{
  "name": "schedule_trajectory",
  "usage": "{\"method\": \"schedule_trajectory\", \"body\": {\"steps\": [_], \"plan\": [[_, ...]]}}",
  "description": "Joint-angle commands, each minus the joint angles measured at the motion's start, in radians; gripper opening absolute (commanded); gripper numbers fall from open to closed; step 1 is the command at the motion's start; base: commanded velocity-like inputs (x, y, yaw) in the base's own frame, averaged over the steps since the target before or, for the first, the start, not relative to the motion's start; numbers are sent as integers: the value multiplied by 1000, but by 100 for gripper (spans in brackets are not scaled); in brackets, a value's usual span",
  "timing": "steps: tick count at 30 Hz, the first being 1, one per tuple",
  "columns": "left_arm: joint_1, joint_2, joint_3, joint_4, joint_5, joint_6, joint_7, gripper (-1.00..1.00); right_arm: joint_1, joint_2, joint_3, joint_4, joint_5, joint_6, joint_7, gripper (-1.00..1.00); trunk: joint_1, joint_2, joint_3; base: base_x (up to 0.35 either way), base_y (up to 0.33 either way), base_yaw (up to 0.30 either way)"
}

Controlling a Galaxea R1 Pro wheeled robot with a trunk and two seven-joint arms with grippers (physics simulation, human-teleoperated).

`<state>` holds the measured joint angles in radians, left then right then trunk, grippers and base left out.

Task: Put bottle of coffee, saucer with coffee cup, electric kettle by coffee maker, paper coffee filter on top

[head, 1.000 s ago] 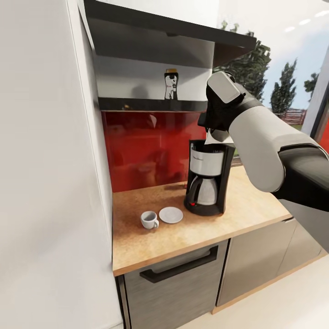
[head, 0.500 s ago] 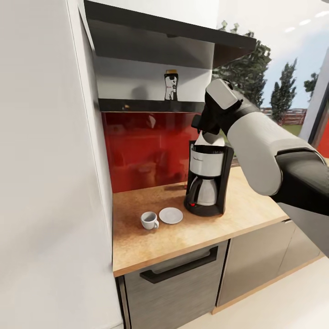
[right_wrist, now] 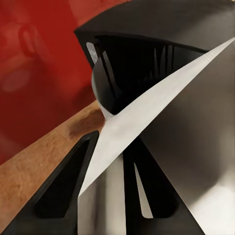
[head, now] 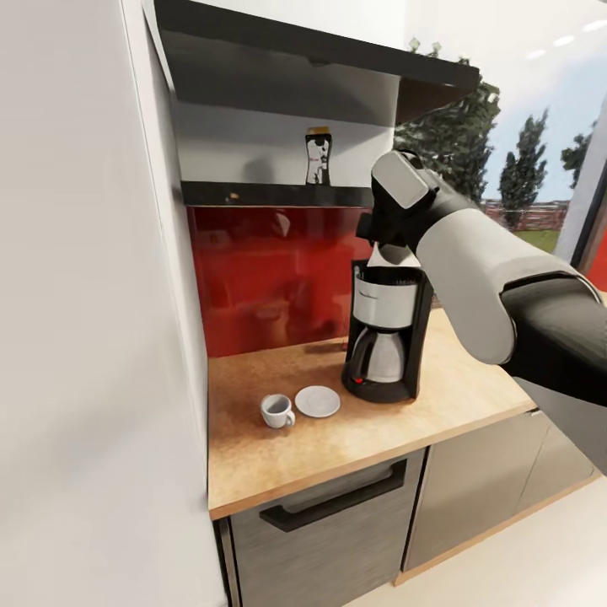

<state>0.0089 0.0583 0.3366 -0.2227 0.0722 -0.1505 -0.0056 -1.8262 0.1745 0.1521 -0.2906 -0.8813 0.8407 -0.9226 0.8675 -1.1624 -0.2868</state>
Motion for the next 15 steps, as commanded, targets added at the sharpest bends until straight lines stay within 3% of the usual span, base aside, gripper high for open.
{"method": "schedule_trajectory", "body": {"steps": [1,5,11,15], "plan": [[0,0,-2,-1,8,-1,-1,100,-1,0,6,-1,-8,2,-8,-100,0,-1,-1,105,34,0],[0,0,-2,-1,8,-1,-1,100,-1,0,9,0,-8,2,-16,-100,0,-1,-1,46,15,0],[0,0,-2,-1,8,-1,-1,100,-1,0,12,0,-8,4,-110,-100,0,-1,-1,10,3,0],[0,0,-2,-1,8,-1,-1,100,-1,0,13,0,-8,4,-131,-100,0,-1,-1,2,1,0]]}}
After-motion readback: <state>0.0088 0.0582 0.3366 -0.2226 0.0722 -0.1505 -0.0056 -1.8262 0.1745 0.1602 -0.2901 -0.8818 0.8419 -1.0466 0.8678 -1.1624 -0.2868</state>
